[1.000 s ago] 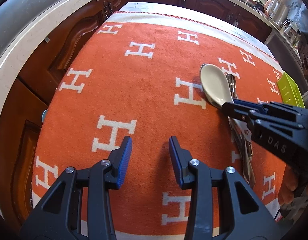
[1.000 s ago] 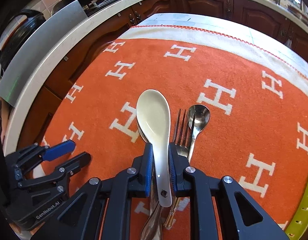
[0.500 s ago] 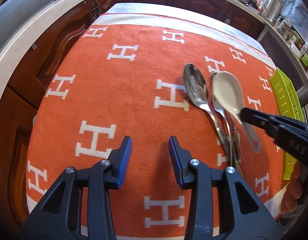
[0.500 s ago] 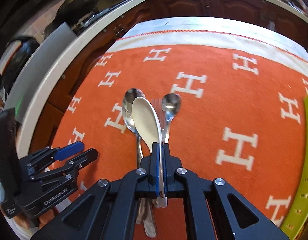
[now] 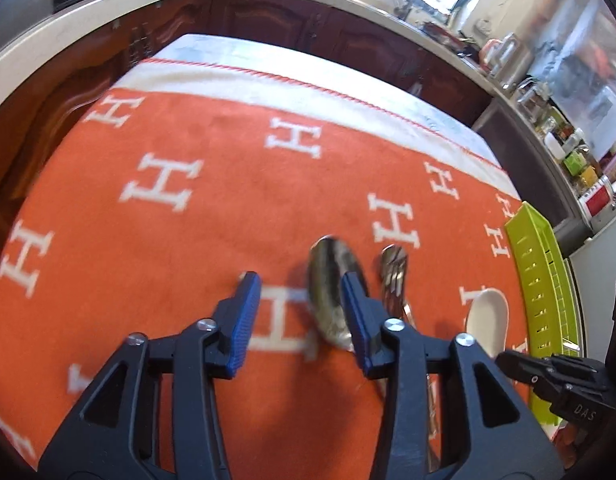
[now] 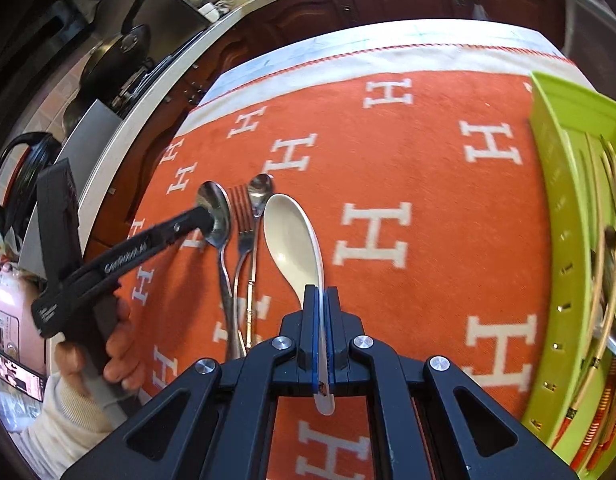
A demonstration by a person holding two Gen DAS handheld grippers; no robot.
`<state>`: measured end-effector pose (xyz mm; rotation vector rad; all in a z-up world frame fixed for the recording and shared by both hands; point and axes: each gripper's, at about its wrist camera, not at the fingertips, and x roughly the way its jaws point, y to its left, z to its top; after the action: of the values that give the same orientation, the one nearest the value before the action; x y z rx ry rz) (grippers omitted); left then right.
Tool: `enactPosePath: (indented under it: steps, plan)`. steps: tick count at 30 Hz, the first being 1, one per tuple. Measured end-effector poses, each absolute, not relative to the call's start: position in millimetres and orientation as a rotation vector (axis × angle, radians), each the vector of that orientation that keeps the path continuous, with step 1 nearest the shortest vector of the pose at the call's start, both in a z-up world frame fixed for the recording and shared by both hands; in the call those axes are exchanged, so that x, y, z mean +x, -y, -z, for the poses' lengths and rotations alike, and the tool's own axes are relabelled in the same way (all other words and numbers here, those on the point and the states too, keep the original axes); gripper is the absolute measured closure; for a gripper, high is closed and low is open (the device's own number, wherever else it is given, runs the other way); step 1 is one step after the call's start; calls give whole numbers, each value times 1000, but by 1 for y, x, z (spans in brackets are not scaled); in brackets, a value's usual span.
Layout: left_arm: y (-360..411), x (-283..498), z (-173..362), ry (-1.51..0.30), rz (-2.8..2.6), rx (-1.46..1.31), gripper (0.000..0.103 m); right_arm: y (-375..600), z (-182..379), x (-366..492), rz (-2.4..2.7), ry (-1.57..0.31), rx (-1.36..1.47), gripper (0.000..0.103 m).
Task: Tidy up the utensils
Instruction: 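Grasp the white ceramic spoon with the right tool while the left tool grasps a steel spoon, then carry both spoons into the green tray and open both tools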
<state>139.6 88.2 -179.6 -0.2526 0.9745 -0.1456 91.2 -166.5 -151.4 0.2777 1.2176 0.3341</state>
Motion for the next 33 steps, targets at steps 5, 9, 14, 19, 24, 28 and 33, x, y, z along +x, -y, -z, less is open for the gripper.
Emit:
enactPosePath:
  steps: [5, 9, 14, 19, 24, 28, 33]
  plan:
    - [-72, 143, 184, -920, 182, -181, 62, 171, 158, 93, -316, -1226, 299, 101]
    - [-66, 140, 188, -920, 243, -199, 94, 173, 161, 97, -310, -1231, 318, 101]
    - [-72, 136, 190, -927, 257, -284, 99, 175, 162, 100, -304, -1228, 341, 101]
    - [-81, 121, 184, -951, 297, -379, 102, 180, 157, 97, -303, -1210, 371, 101]
    - [-86, 96, 156, -936, 320, -388, 102, 186, 146, 90, -305, -1186, 398, 101]
    - [-80, 82, 129, -918, 353, -372, 102, 197, 134, 81, -295, -1162, 425, 101]
    - [-49, 77, 97, -904, 439, -361, 102, 220, 114, 65, -268, -1120, 473, 101]
